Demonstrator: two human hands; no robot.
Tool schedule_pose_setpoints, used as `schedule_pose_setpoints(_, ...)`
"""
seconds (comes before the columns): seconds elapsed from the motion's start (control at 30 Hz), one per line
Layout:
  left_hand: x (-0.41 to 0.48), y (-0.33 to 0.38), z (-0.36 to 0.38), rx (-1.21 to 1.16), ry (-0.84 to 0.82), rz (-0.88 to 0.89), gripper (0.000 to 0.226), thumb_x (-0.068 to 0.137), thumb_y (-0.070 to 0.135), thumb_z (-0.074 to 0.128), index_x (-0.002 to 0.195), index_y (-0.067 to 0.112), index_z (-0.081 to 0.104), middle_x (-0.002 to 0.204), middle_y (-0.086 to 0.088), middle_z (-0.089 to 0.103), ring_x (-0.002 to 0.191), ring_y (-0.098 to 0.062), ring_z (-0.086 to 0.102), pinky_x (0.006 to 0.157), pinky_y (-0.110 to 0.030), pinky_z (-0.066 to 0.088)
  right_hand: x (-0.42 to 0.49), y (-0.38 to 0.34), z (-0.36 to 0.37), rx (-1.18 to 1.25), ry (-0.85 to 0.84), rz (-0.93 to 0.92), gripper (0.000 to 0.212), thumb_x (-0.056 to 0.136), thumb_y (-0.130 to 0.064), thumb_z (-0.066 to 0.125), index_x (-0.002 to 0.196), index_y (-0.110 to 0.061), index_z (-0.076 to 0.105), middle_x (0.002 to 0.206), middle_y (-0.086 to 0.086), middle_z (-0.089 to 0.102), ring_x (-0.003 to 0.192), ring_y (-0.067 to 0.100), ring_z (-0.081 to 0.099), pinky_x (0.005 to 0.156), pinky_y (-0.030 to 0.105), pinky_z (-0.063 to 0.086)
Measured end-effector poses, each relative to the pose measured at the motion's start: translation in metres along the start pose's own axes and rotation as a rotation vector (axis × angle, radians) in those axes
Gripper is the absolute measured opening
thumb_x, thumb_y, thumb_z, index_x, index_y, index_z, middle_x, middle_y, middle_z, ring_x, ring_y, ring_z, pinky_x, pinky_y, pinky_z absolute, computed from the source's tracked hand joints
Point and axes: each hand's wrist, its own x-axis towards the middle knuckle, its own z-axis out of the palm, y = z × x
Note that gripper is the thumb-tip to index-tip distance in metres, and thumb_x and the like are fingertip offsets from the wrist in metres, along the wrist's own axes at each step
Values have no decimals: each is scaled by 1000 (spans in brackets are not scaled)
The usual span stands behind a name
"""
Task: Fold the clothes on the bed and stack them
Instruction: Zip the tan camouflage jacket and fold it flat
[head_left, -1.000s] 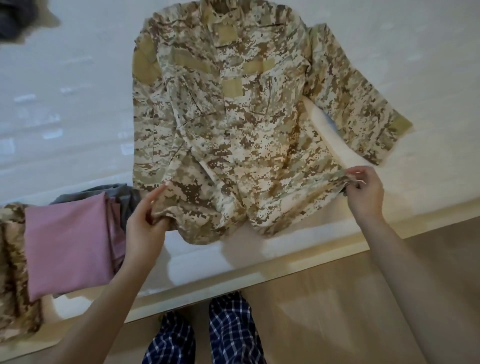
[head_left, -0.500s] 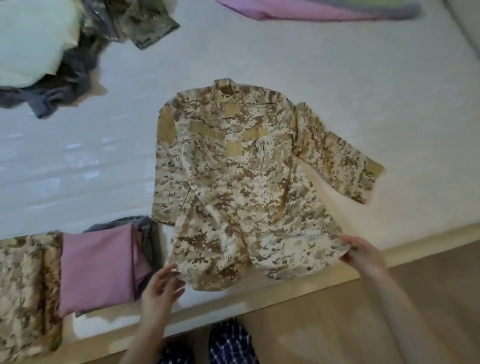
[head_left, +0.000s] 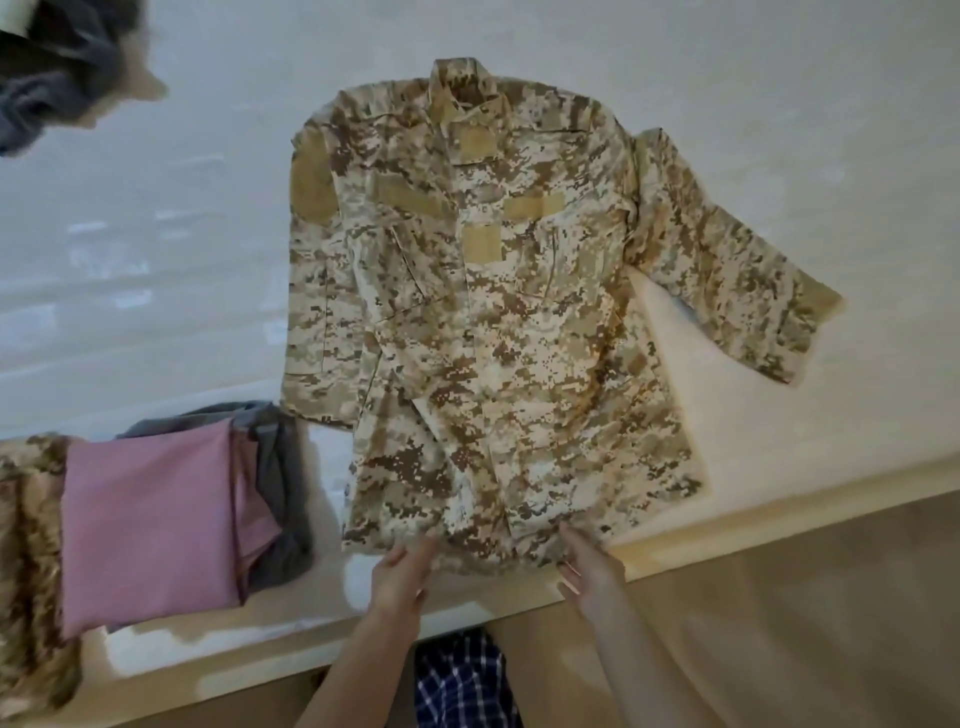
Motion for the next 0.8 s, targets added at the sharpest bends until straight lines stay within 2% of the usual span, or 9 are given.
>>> schedule_pose_setpoints(0.07, -4, -2, 9, -126, -94, 7, 16, 86, 18, 66, 101, 11, 65, 100, -9, 67, 89, -23, 61, 81, -35, 48, 0, 5, -5, -60, -63, -15, 27, 80, -22, 74, 102, -10, 63, 108, 8, 63, 99, 24, 59, 86, 40, 45)
schedule_pose_setpoints(0.17, -18, -6, 10, -321, -333, -30, 26, 90, 21, 59, 109, 4, 64, 103, -15, 70, 87, -26, 69, 70, -31, 55, -7, 7, -19, 87, -315, -31, 32, 79, -15, 70, 108, -4, 63, 101, 13, 69, 91, 26, 65, 75, 36, 51)
schedule_pose_setpoints(0.23, -26, -11, 5, -226, -370, -69, 28, 94, 23, 56, 113, 3, 62, 108, -17, 70, 94, -27, 69, 73, -32, 55, -14, 8, -25, 211, -454, 31, 23, 82, -13, 64, 102, -1, 63, 93, 15, 70, 82, 27, 66, 69, 37, 53)
schedule_pose_setpoints(0.3, -32, -15, -3, 104, -181, -52, 34, 92, 18, 61, 119, -1, 56, 113, -18, 68, 97, -29, 66, 80, -33, 50, -26, 7, -24, -24, -379, 48, 15, 87, -11, 62, 97, 0, 61, 82, 15, 69, 73, 25, 66, 62, 32, 52)
schedule_pose_setpoints(0.37, -34, -10, -18, 420, 147, 87, 46, 89, 15, 63, 129, -1, 47, 127, -19, 57, 109, -32, 57, 86, -33, 44, -33, 8, -21, -477, -108, -74, 14, 91, -10, 59, 100, 0, 56, 86, 14, 64, 77, 25, 63, 61, 29, 45)
schedule_pose_setpoints(0.47, -34, 31, -47, 600, 383, 633, 43, 85, 14, 68, 123, 6, 51, 123, -15, 53, 116, -28, 49, 90, -34, 39, -36, -8, -9, -890, 291, -574, 23, 91, -17, 59, 110, -5, 53, 105, 12, 62, 90, 25, 61, 70, 30, 47)
schedule_pose_setpoints(0.57, -21, 99, -61, 720, 487, 947, 46, 82, 16, 70, 123, 13, 50, 123, -8, 51, 114, -20, 45, 94, -30, 35, -49, -29, 33, -904, 195, -912, 29, 89, -26, 61, 113, -13, 52, 103, 0, 60, 90, 15, 60, 74, 26, 49)
schedule_pose_setpoints(0.7, 11, 190, -47, 701, 447, 755, 85, 77, 36, 75, 143, 11, 29, 132, -12, 54, 120, -30, 52, 101, -46, 42, -64, -42, 118, -996, -18, -1171, 60, 86, -42, 58, 137, -19, 38, 134, -9, 41, 128, 10, 38, 108, 24, 31)
schedule_pose_setpoints(0.8, 17, 225, -31, 854, 280, 644, 54, 81, 27, 72, 124, 4, 50, 117, -15, 64, 106, -32, 60, 90, -39, 48, -62, -49, 157, -1028, -62, -1136, 55, 88, -37, 60, 137, -21, 39, 128, -5, 48, 123, 15, 43, 109, 34, 34)
